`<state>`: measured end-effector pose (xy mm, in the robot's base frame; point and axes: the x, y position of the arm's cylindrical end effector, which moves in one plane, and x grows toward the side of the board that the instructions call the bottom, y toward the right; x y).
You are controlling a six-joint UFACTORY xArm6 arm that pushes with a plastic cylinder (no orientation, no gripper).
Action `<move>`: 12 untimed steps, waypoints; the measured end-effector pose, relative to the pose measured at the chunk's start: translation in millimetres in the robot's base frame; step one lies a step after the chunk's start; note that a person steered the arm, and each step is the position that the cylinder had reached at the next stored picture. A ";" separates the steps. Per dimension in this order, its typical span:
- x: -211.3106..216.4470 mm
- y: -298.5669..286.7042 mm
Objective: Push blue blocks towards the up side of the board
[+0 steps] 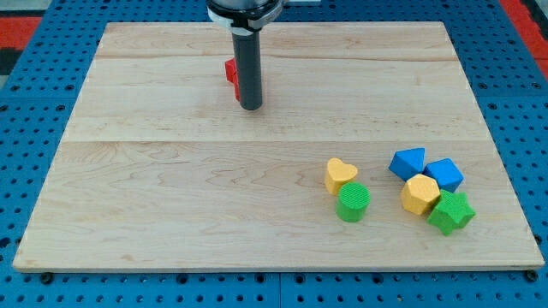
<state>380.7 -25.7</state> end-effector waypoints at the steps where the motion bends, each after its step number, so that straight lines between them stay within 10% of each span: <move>1: 29.9 41.8; 7: 123.8 319.0; 12: 108.0 165.0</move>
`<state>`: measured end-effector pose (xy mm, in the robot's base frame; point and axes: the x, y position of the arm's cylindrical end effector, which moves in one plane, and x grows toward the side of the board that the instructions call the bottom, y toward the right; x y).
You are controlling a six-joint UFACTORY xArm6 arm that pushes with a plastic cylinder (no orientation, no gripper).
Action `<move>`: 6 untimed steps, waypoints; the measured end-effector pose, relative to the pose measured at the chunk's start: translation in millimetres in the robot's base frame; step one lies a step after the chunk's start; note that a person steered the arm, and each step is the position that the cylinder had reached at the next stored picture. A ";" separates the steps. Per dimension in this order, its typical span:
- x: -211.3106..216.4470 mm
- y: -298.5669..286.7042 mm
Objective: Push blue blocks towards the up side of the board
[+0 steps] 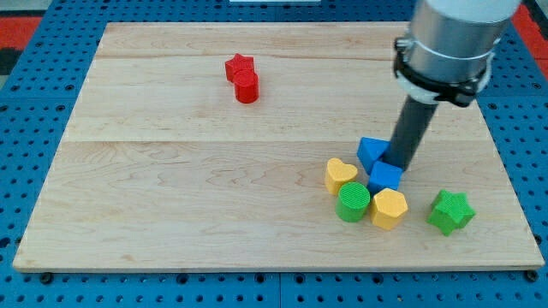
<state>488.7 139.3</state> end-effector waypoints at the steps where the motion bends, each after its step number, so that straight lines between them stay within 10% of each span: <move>1: 0.8 41.0; 3: 69.7 51.4; 6: 31.4 -41.2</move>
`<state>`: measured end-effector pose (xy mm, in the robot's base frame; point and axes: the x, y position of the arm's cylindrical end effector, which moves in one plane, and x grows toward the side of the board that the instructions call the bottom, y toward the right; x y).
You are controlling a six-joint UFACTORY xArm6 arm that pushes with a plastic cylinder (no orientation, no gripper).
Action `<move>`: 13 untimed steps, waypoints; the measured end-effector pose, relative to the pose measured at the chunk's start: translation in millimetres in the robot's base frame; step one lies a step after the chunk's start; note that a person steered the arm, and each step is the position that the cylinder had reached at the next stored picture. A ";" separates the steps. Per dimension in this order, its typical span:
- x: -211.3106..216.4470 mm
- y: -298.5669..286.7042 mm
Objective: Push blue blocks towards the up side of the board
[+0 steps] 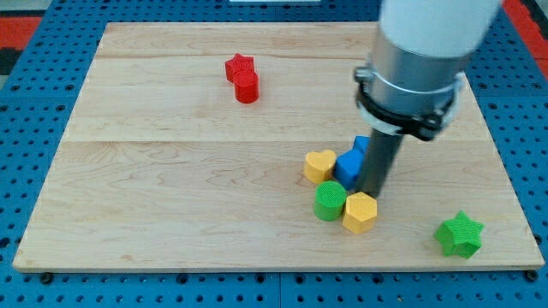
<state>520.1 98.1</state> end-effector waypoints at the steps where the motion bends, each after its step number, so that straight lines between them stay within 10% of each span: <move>1: -23.2 -27.7; 4: -112.0 -6.4; 7: -1.6 8.9; 10: -89.1 9.2; 13: 2.3 64.9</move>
